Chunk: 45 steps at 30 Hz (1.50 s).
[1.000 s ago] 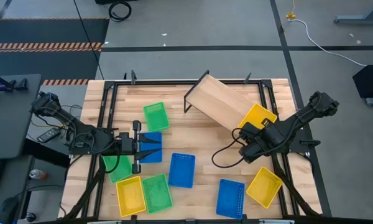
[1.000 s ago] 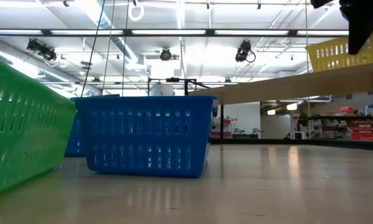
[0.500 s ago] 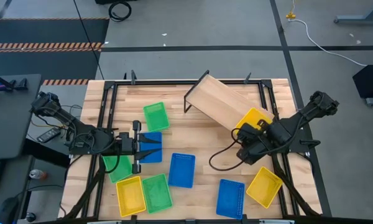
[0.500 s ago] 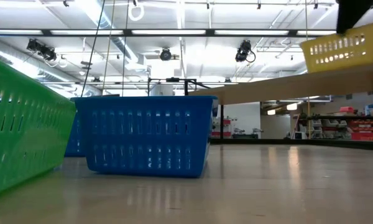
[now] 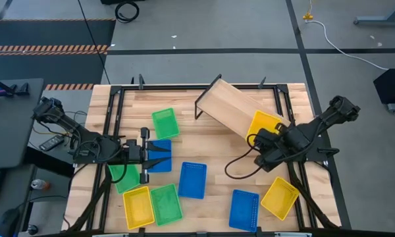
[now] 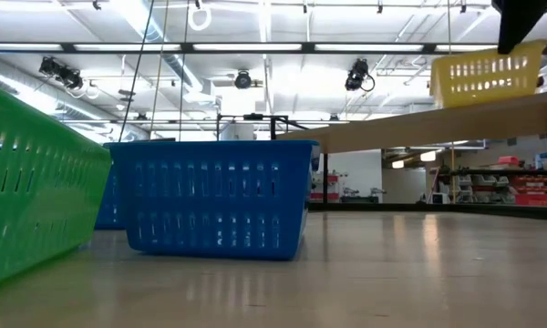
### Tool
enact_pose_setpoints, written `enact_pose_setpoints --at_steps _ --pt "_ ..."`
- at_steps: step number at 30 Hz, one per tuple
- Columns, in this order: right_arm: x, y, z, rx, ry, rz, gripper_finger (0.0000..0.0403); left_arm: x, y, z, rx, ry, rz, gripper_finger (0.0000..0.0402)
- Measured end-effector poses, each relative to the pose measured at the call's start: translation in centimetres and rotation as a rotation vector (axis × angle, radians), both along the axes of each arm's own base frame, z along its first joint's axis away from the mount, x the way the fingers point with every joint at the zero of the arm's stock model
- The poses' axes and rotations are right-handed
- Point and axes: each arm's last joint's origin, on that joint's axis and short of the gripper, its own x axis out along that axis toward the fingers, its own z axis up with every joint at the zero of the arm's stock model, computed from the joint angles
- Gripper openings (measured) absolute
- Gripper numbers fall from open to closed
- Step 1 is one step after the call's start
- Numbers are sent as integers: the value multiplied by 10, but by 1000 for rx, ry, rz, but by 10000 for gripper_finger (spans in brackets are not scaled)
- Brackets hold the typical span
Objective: Stack baskets on shelf by color
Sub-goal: Put the middle yellow bin on the shelf
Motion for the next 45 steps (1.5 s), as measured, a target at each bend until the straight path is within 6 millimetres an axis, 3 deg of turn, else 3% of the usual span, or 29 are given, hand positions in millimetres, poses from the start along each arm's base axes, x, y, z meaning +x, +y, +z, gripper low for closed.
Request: enact_pose_setpoints --at_steps 14,24,31,40,45 --pt "-1 1 -1 66 -34 -198 111 0 0 -1 3 5 0 105" --pt "-1 0 -1 61 -55 -234 16 0 0 -1 3 5 0 105" --pt "-1 0 0 50 -58 -223 40 0 0 -1 3 5 0 105" --pt "-1 1 -1 64 -28 -182 35 0 0 -1 3 5 0 105" --pt "-1 1 -1 70 -16 -169 64 0 0 -1 3 5 0 105"
